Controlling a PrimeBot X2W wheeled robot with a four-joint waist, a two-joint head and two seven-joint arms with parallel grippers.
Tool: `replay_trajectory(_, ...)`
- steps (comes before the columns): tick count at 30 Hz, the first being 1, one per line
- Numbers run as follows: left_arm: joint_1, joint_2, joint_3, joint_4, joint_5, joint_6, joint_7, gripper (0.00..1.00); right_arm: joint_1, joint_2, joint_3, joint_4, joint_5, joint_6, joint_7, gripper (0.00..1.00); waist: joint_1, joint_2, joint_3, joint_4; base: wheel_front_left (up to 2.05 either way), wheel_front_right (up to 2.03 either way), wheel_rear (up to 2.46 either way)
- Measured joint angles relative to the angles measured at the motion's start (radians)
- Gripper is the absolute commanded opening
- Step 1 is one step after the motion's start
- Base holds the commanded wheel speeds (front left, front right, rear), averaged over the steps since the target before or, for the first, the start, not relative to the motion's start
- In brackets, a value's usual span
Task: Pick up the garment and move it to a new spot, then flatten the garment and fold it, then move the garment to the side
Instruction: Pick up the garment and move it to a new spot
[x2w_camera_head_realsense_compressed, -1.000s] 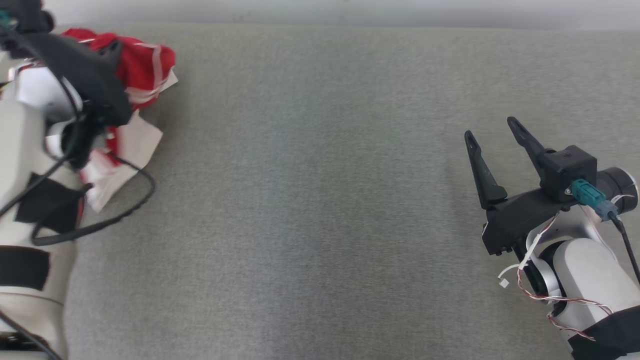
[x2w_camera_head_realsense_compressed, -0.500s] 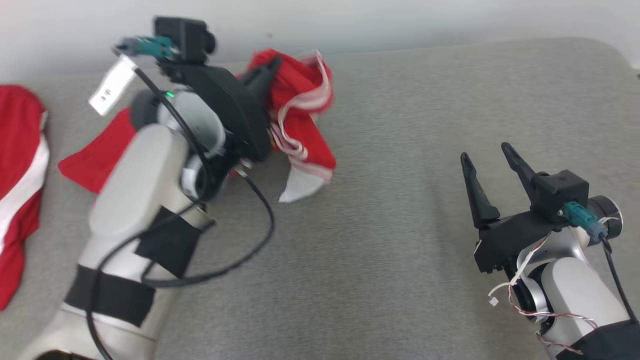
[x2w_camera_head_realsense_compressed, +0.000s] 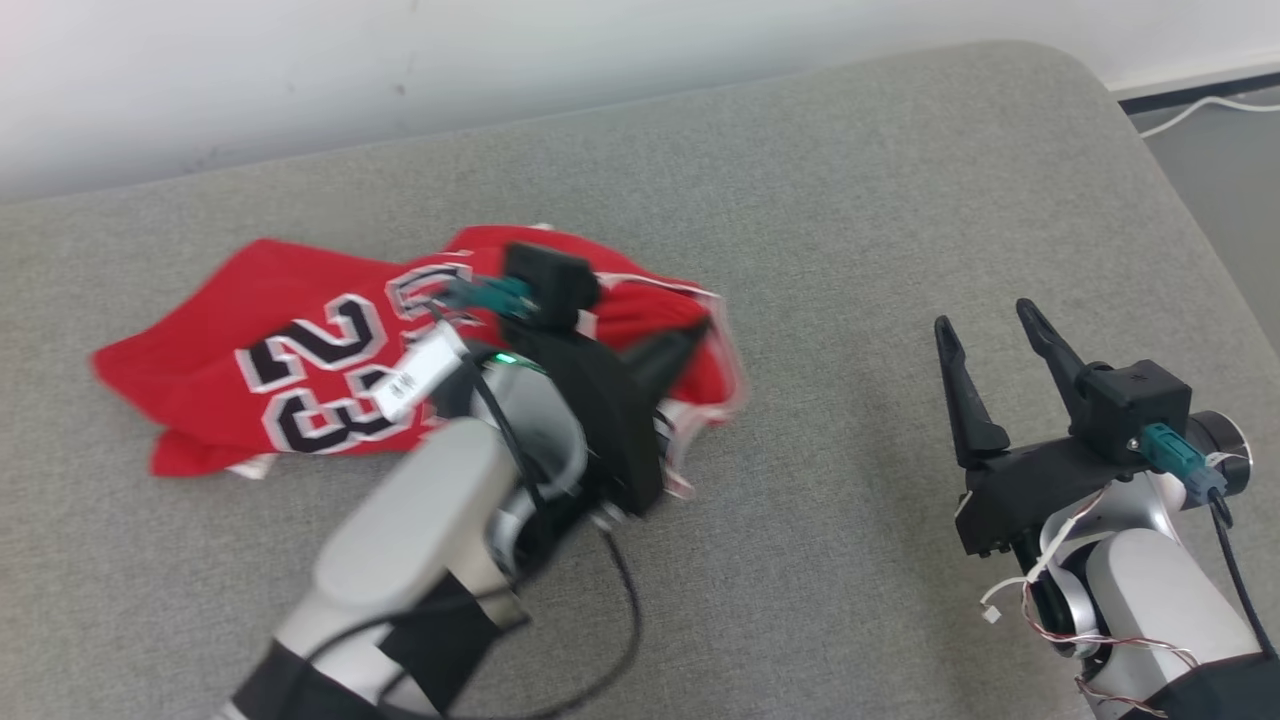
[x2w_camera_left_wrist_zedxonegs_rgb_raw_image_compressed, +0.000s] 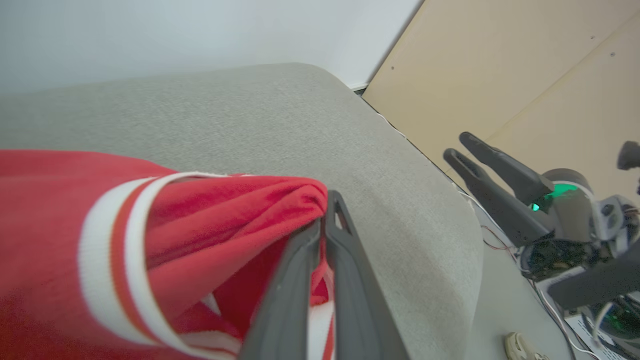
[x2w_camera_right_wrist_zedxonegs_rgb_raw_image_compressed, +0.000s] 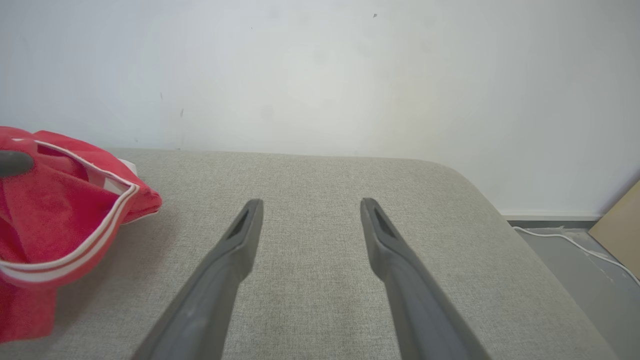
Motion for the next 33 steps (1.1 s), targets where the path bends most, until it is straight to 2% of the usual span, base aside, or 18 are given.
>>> replay_trajectory(5,0.023,-0.001,-0.155,-0.095,-0.095,0.004,-0.046,0.0,-0.012,0.012,0.005,0.014,0.0,0.0,-0.012,1.0,0.0,0.0,0.007,-0.013,0.0,0.0,0.0)
replay_trajectory(8,0.032,0.001,-0.223,-0.141,-0.154,0.028,-0.07,0.0,-0.013,0.009,0.002,0.025,0.001,0.0,-0.019,1.0,0.0,0.0,0.005,-0.013,0.0,0.0,0.0)
replay_trajectory(11,0.036,0.0,-0.274,-0.125,-0.173,0.054,-0.079,0.0,-0.015,0.01,0.004,0.035,0.001,0.0,-0.023,1.0,0.0,0.0,0.004,-0.012,0.0,0.0,0.0)
replay_trajectory(12,0.037,0.002,-0.291,-0.113,-0.186,0.057,-0.077,0.33,-0.015,0.011,0.006,0.035,0.001,0.0,-0.023,1.0,0.0,0.0,0.002,-0.012,0.0,0.0,0.0)
replay_trajectory(13,0.042,0.003,-0.298,-0.109,-0.203,0.072,-0.082,0.9,-0.015,0.013,0.009,0.035,0.001,0.001,-0.023,1.0,0.0,0.0,0.002,-0.011,0.0,0.0,0.0)
replay_trajectory(14,0.044,0.004,-0.302,-0.107,-0.215,0.083,-0.094,1.0,-0.015,0.014,0.011,0.035,0.001,0.001,-0.024,1.0,0.0,0.0,0.002,-0.011,0.0,0.0,0.0)
replay_trajectory(18,0.042,0.004,-0.341,-0.108,-0.261,0.089,-0.105,1.0,-0.016,0.006,0.0,0.056,0.001,0.002,-0.032,1.0,0.0002,0.0001,-0.003,-0.004,0.0,0.0,0.0)
replay_trajectory(33,0.004,0.005,-0.353,-0.115,-0.261,0.149,-0.223,1.0,0.016,0.007,-0.002,0.131,0.027,0.018,-0.057,1.0,0.0001,-0.0001,-0.092,0.075,0.0,0.0,0.0)
